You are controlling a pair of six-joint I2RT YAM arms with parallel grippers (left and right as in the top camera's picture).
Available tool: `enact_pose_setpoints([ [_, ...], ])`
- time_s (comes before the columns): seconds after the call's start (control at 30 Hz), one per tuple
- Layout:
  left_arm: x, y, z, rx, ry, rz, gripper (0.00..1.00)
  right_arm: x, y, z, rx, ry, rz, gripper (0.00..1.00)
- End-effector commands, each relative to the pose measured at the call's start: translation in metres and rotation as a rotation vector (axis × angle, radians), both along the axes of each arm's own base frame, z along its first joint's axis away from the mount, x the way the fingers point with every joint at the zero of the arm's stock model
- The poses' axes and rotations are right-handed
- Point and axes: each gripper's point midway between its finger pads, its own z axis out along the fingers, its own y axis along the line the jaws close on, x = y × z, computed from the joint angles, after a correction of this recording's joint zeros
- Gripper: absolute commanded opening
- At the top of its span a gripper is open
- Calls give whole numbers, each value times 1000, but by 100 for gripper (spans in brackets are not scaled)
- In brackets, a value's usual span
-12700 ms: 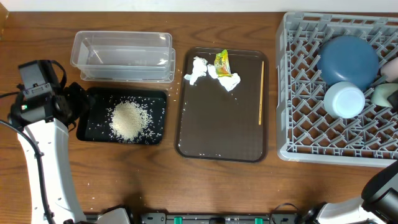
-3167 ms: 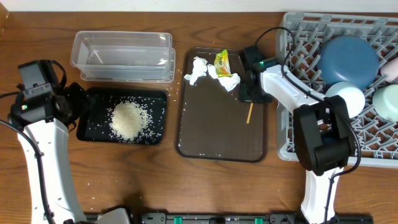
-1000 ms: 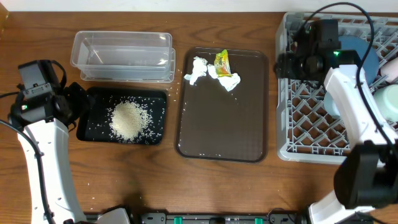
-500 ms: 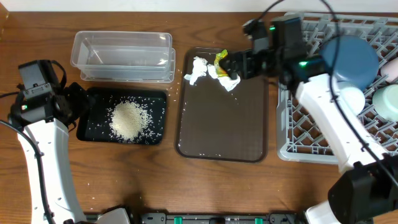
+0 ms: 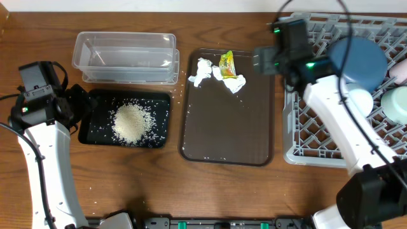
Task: Sort waste into correct bins and load items into the dishwasher rack
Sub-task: 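Insert the wooden stick upright into the rack and open the right gripper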
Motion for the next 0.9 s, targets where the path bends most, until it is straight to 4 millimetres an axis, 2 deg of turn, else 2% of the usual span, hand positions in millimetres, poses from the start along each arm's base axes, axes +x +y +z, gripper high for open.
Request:
enact_pose_setpoints([
  [0.0,1,4,9,17,-17,11,100,1,-58,4,-45,-6,-174,99],
  [0.2,1,4,9,17,-17,11,100,-5,-106,-4,-27,39,-265,99],
  [0.33,1,4,9,17,-17,11,100,-9,-125,-5,-28,52,-306,99],
  [0.57,1,4,9,17,-17,11,100,-9,-129,-5,-28,52,-314,99],
  [0.73,1,4,9,17,-17,11,100,-8,-117,-6,-29,53,-289,99],
  [0.87,3,4,10,-3,-46,58,100,-8,-116,-6,-29,53,-287,99],
])
